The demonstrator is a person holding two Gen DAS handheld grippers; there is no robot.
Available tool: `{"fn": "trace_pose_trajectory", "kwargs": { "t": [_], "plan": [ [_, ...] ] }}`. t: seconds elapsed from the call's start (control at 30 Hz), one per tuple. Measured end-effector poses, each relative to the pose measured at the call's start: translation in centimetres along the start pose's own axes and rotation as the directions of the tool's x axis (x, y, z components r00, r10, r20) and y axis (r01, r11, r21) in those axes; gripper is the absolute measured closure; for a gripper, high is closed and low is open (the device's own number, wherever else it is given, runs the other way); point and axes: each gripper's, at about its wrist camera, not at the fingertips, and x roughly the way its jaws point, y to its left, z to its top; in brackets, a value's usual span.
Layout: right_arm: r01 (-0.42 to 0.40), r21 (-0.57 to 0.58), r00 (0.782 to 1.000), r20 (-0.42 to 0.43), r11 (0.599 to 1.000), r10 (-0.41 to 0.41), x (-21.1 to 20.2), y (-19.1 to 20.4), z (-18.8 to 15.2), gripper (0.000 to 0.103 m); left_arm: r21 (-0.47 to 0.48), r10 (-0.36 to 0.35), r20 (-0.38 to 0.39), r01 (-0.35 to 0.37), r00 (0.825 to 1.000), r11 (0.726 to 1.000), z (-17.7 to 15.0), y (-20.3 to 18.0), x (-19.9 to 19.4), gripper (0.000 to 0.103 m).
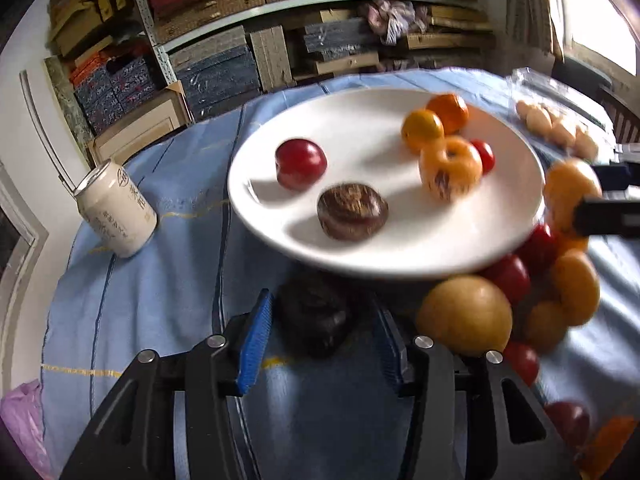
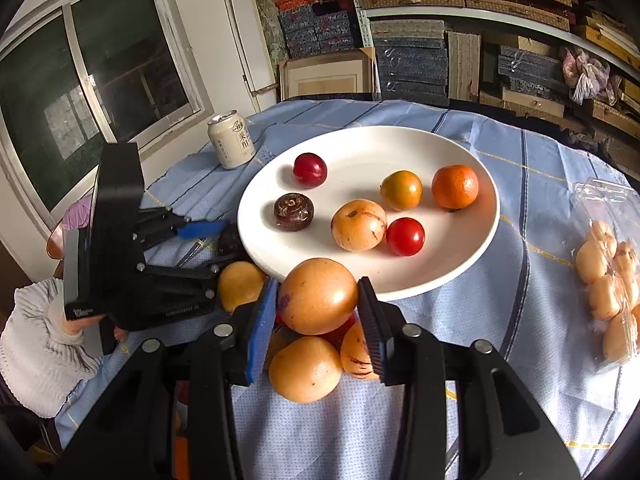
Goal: Organize fruits
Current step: 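Lower both held fruits onto the plate and open both tools, then withdraw both tools and reach toward a yellow orange and a tangerine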
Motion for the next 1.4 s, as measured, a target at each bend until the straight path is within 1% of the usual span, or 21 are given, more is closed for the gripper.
{"fn": "trace_pose_trajectory", "kwargs": {
  "t": [0.03,0.1,0.17,0.27,0.33,0.4,0.5,0.6,0.73,0.77,0.83,0.9,1.07,1.1,1.13,1.17,1.2,1.23,1.3,1.37,1.4],
  "plan": [
    [0.0,0.0,1.0,0.0,1.0,0.0,0.0,0.0,0.0,0.063,-0.033,-0.032,-0.014,0.032,0.999,0.999,0.1,0.6,0.4,0.059],
    [-0.001,0.001,1.0,-0.001,1.0,0.001,0.0,-0.1,0.0,0.063,-0.072,-0.058,-0.013,0.057,0.998,0.996,0.1,1.3,0.5,0.059],
    [-0.002,0.005,1.0,-0.001,1.0,0.002,0.0,-0.2,0.0,0.063,-0.078,-0.055,-0.006,0.054,0.998,0.995,-0.3,1.3,0.0,0.059],
    [-0.001,0.01,1.0,0.005,1.0,0.001,-0.3,-0.5,0.0,0.063,-0.06,-0.013,0.024,0.014,1.0,0.998,-1.1,0.9,-1.4,0.059],
    [0.002,0.014,1.0,0.017,1.0,-0.003,-0.7,-0.6,0.1,0.063,-0.079,-0.015,0.032,0.017,0.999,0.997,-1.3,1.5,-2.7,0.059],
    [0.012,0.016,0.999,0.037,1.0,-0.012,-1.3,-0.8,0.7,0.063,-0.102,-0.005,0.056,0.011,0.998,0.995,-0.6,2.2,-4.0,0.059],
    [0.031,0.022,0.996,0.086,0.999,-0.033,-2.0,-1.0,2.4,0.063,-0.095,0.027,0.084,-0.019,0.996,0.995,2.8,2.5,-5.0,0.059],
    [0.045,0.01,0.994,0.102,0.999,-0.046,-1.5,-0.7,4.0,0.063,-0.087,0.002,0.091,0.006,0.996,0.996,7.5,1.8,-3.2,0.059],
    [0.051,-0.02,0.995,0.086,0.998,-0.049,1.3,0.0,5.8,0.063,-0.105,-0.025,0.058,0.031,0.998,0.994,11.2,1.1,0.7,0.06],
    [0.072,-0.034,0.995,0.078,0.997,-0.069,2.0,0.1,6.0,0.063,-0.115,-0.01,0.048,0.015,0.999,0.993,11.8,1.0,1.7,0.059],
    [0.076,-0.059,0.995,0.061,0.995,-0.073,3.6,0.1,6.2,0.064,-0.127,-0.01,0.028,0.013,1.0,0.992,12.7,1.3,3.7,0.059],
    [0.06,-0.057,0.997,0.045,0.997,-0.058,4.8,-0.2,6.4,0.071,-0.145,-0.031,-0.004,0.03,1.0,0.989,13.0,1.7,5.5,0.059],
    [0.063,-0.087,0.997,0.037,0.994,-0.06,6.1,0.2,7.1,0.071,-0.137,-0.019,-0.007,0.017,1.0,0.99,13.3,1.7,7.3,0.059],
    [0.059,-0.082,0.998,0.035,0.995,-0.056,6.1,0.1,7.2,0.071,-0.141,-0.023,-0.008,0.022,1.0,0.99,13.5,1.7,7.4,0.058],
    [0.052,-0.076,0.998,0.034,0.996,-0.049,6.1,0.0,7.2,0.065,-0.15,-0.029,-0.005,0.028,1.0,0.988,13.6,1.9,7.4,0.047],
    [0.042,-0.062,0.999,0.036,0.997,-0.04,5.9,-0.4,7.2,0.059,-0.16,-0.028,0.004,0.029,1.0,0.987,13.6,2.0,7.2,0.039],
    [0.037,-0.048,0.998,0.052,0.998,-0.035,5.5,-0.5,7.1,0.046,-0.168,-0.022,0.018,0.025,1.0,0.985,13.5,2.2,6.8,0.029],
    [0.033,-0.036,0.997,0.075,0.999,-0.03,4.9,-0.8,7.1,0.043,-0.176,-0.013,0.04,0.02,0.999,0.984,13.5,2.5,5.9,0.028],
    [0.025,-0.019,0.995,0.096,0.999,-0.023,3.5,-1.3,7.2,0.043,-0.186,-0.011,0.065,0.023,0.998,0.982,13.3,3.1,4.1,0.028],
    [0.017,0.002,0.988,0.152,1.0,-0.017,1.1,-1.5,7.4,0.043,-0.193,-0.008,0.082,0.024,0.997,0.981,12.7,3.6,2.3,0.027],
    [0.006,0.009,0.984,0.178,1.0,-0.007,-0.1,-1.5,7.4,0.039,-0.194,-0.002,0.089,0.019,0.996,0.981,12.3,3.9,1.2,0.024]
  ]
}}
